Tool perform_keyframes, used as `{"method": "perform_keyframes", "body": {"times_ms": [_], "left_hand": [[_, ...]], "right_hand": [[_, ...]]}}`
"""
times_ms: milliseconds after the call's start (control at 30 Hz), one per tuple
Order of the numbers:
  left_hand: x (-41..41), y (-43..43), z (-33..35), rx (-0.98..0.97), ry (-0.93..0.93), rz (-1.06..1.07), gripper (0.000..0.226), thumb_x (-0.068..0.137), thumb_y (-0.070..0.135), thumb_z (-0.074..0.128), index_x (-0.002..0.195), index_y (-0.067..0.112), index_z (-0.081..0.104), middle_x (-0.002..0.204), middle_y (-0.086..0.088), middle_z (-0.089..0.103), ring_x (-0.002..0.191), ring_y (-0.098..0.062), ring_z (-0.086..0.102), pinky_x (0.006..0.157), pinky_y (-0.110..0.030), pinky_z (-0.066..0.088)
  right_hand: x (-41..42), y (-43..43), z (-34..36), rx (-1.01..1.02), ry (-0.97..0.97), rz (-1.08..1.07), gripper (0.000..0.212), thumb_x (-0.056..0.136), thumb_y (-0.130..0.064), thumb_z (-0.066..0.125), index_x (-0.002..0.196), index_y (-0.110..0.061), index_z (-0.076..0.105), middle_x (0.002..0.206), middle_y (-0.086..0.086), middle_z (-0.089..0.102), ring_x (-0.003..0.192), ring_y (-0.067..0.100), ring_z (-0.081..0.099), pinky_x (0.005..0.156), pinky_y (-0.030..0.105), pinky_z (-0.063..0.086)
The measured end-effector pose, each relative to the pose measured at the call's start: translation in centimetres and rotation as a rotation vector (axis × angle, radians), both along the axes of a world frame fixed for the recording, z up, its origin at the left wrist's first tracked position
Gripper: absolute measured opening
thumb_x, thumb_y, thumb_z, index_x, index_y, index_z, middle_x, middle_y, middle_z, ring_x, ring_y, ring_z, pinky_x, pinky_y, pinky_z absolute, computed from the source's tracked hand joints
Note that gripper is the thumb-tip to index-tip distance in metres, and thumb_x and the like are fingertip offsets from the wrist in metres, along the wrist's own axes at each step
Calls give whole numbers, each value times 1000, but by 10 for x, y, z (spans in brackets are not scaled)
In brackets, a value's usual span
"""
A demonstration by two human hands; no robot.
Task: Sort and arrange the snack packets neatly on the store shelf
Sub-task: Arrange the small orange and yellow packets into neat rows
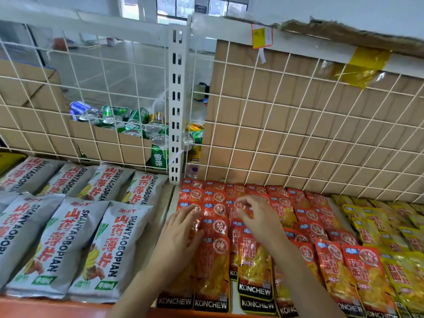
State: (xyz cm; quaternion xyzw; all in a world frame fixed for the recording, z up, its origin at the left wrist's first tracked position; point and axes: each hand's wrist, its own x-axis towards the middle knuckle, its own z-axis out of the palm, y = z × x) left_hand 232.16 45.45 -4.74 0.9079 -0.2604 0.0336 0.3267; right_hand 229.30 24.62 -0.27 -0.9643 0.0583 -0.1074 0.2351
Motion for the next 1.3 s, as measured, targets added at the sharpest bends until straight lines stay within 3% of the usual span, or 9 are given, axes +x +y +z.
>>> {"method": "perform_keyframes", "body": {"times_ms": [167,400,500,633,800,900,1033,1300], "left_hand": [[11,-16,11,69,-22,-6,43,93,43,46,134,30,43,143,13,36,131,-9,33,108,-29,29],[30,-51,22,190,-44,-36,45,96,37,44,140,27,38,146,7,35,135,-13,29,109,-29,24],[35,-65,21,298,-36,-48,56,94,52,27,144,28,28,150,7,28,140,-13,20,115,-29,13],[38,-75,15,388,-34,-38,105,60,82,-9,147,30,18,155,7,19,143,-13,10,116,-33,3],[40,-79,7,444,-7,-19,129,40,83,-35,149,29,7,157,7,7,145,-13,0,115,-33,-5],[41,-79,3,454,5,-25,125,42,81,-36,149,29,1,158,6,1,144,-13,-5,112,-32,-11],[42,-79,0,468,1,-39,111,52,78,-28,148,29,-4,158,5,-4,144,-13,-9,111,-33,-13],[43,-80,0,475,3,-49,99,61,74,-20,148,29,-6,157,4,-7,136,-7,-18,112,-34,-14]], "right_hand": [[0,-26,1,-46,26,0,29,93,-33,52,119,-21,56,124,-6,54,115,8,49,96,21,34],[18,-50,1,-121,135,45,33,94,-32,51,125,-24,52,129,-7,51,122,10,45,103,25,33],[33,-52,0,-163,166,82,35,94,-32,51,128,-23,51,131,-4,50,125,12,43,104,27,32],[54,-48,-3,-195,177,119,34,90,-38,56,118,-20,60,119,-1,57,115,16,49,95,28,38],[67,-48,-6,-146,193,143,19,87,-33,60,97,-18,66,104,-2,63,99,14,54,84,27,41],[70,-50,-9,-57,164,132,10,89,-25,58,87,-17,65,96,-3,66,87,10,56,75,23,42],[78,-55,-16,35,133,46,12,89,-20,55,79,-18,60,85,-3,63,81,13,58,73,30,48],[90,-56,-18,-23,201,53,11,89,-22,56,89,-15,64,96,0,64,90,16,58,81,32,46]]}}
